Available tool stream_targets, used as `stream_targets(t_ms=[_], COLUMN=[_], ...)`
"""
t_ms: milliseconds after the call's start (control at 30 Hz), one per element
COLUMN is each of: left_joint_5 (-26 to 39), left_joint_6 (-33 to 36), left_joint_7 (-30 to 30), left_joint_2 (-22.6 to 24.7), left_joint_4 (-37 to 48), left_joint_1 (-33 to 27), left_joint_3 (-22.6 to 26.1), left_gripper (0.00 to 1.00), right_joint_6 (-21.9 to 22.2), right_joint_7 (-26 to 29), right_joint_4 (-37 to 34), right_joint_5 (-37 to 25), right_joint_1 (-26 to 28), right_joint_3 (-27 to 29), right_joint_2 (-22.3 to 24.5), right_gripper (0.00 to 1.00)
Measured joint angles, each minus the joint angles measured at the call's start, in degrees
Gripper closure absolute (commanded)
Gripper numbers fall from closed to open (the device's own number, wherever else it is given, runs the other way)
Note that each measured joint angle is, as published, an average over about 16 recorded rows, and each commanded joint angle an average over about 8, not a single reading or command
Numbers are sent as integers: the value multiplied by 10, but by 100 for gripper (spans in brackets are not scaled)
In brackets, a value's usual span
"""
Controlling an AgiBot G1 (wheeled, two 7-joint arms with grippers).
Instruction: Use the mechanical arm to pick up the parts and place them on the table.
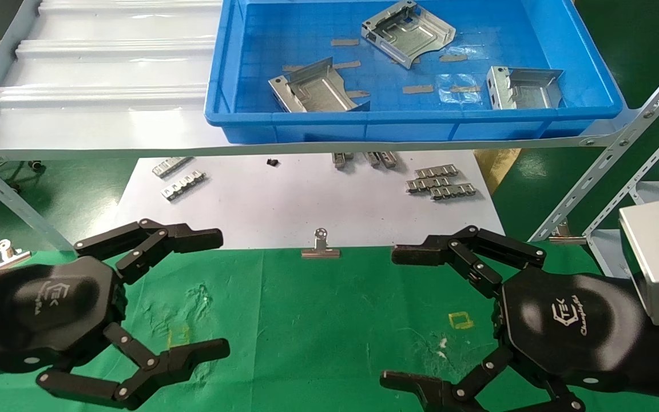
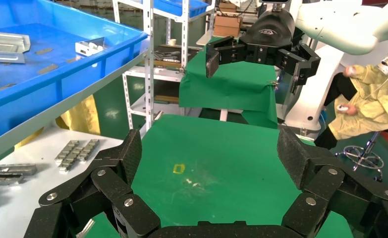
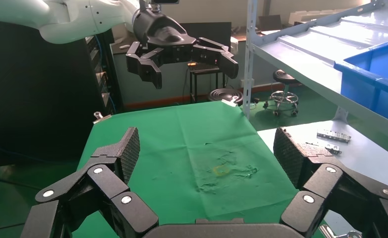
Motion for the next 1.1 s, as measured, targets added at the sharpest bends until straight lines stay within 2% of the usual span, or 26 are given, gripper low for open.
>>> stream_targets(t_ms=[133,400,1100], left_joint_5=[0,0,0], left_joint_6=[0,0,0], left_joint_7=[0,0,0], left_joint_2=[0,0,0], left_joint_4=[0,0,0], left_joint_1=[0,0,0], left_joint_3=[0,0,0], left_gripper=[2,100,100], right_joint_6=[0,0,0], right_joint_7=[0,0,0], right_joint_4=[0,0,0], right_joint_5=[0,0,0], right_joint_1=[0,0,0], right_joint_3=[0,0,0], right_joint_2=[0,0,0], right_gripper=[0,0,0])
